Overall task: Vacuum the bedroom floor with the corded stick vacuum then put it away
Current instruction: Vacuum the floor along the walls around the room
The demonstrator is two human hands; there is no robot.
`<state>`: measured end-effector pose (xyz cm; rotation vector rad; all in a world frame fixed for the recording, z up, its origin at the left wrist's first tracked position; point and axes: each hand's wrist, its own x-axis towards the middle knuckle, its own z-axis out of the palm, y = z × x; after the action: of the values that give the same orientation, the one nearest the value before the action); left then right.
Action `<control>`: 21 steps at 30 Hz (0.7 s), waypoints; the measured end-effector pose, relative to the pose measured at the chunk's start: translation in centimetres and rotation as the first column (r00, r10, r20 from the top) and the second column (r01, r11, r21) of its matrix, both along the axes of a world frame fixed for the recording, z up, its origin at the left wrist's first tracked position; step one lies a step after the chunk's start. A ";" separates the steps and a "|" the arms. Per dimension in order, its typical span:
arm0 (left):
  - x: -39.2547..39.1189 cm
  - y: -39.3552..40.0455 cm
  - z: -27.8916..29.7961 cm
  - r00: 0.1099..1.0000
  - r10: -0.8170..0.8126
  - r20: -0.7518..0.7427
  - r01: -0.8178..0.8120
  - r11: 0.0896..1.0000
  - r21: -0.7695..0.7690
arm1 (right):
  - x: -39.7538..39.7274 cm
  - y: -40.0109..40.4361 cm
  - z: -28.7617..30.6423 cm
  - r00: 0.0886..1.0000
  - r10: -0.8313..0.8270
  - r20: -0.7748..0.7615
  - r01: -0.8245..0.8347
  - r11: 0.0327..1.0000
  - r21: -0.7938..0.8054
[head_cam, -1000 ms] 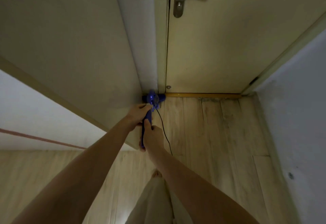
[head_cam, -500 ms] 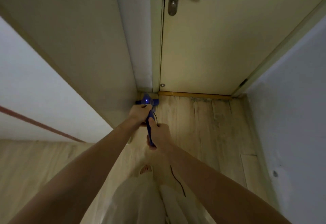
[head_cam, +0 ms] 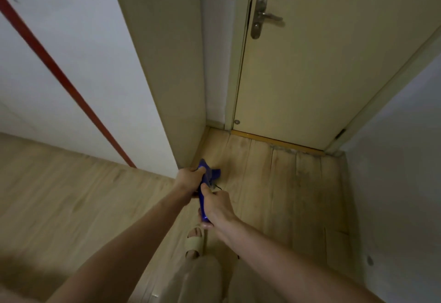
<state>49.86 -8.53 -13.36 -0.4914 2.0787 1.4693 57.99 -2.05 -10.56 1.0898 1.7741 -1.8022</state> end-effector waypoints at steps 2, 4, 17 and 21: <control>2.0 -0.8 0.3 0.999 0.043 0.013 -0.044 0.999 0.027 | 1.8 -0.3 0.6 0.999 0.036 0.000 -0.036 0.999 -0.002; 3.6 -1.5 0.5 0.996 0.080 0.036 -0.082 0.995 0.058 | 3.1 -0.4 1.3 0.999 0.053 0.004 -0.053 0.999 0.005; 9.3 -4.5 0.6 0.988 0.131 0.083 -0.142 0.980 0.141 | 8.5 -2.5 2.0 0.988 0.149 0.032 -0.150 0.988 0.023; 8.8 -5.3 -0.5 0.992 0.079 0.102 -0.091 0.989 0.118 | 8.7 -4.3 0.4 0.995 0.098 0.029 -0.099 0.995 0.014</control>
<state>58.67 -13.84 -13.83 -0.5978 1.9009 1.5786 66.73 -6.39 -10.18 1.0101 1.7957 -1.7099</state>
